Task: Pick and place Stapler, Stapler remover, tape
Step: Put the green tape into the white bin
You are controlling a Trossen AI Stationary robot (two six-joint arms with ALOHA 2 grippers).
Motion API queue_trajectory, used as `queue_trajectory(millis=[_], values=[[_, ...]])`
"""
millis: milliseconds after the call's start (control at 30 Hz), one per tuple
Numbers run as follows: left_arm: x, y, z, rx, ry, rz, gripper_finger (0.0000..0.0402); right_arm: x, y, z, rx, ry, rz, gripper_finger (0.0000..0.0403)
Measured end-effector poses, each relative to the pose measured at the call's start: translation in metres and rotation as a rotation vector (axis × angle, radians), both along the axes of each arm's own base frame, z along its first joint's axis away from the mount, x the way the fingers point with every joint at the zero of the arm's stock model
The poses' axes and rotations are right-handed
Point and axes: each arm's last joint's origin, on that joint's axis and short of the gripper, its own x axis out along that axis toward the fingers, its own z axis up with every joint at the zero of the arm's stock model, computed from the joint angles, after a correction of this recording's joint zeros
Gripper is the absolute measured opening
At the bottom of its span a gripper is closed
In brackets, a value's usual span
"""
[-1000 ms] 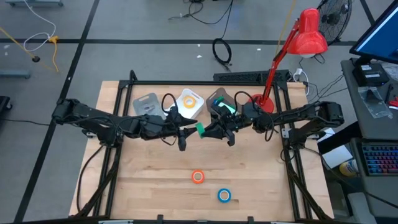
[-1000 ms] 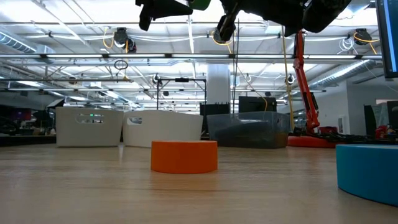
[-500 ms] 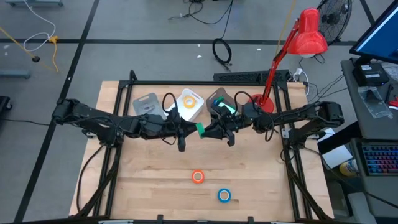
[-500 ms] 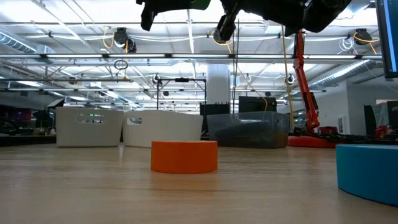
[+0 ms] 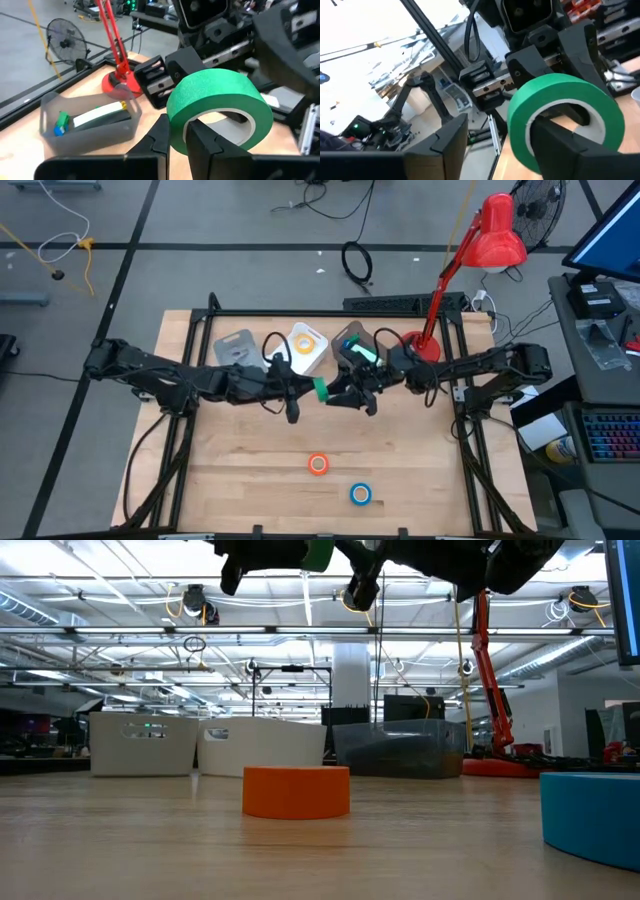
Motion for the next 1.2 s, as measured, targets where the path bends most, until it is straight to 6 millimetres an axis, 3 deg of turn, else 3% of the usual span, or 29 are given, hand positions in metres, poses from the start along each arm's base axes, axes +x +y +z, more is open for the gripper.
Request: queue_trajectory(millis=[267,467,767,900,1200], values=[[-0.006,0.009,-0.005,0.029,0.090,0.049,0.0033,0.000,-0.012,-0.011,0.001,0.122,0.015,0.0211],[-0.024,0.024,0.000,0.060,0.159,0.192,0.0033,-0.002,-0.019,-0.019,-0.019,0.193,0.056,0.0207],[-0.050,0.042,0.004,0.062,0.271,0.266,0.0033,-0.003,-0.034,-0.025,-0.031,0.245,0.018,0.0205],[-0.052,0.056,-0.002,0.042,0.333,0.288,0.0033,-0.005,-0.036,-0.031,-0.063,0.289,0.044,0.0202],[-0.036,0.092,-0.019,-0.097,0.511,0.255,0.0033,-0.012,-0.039,-0.049,-0.108,0.434,0.118,0.0201]])
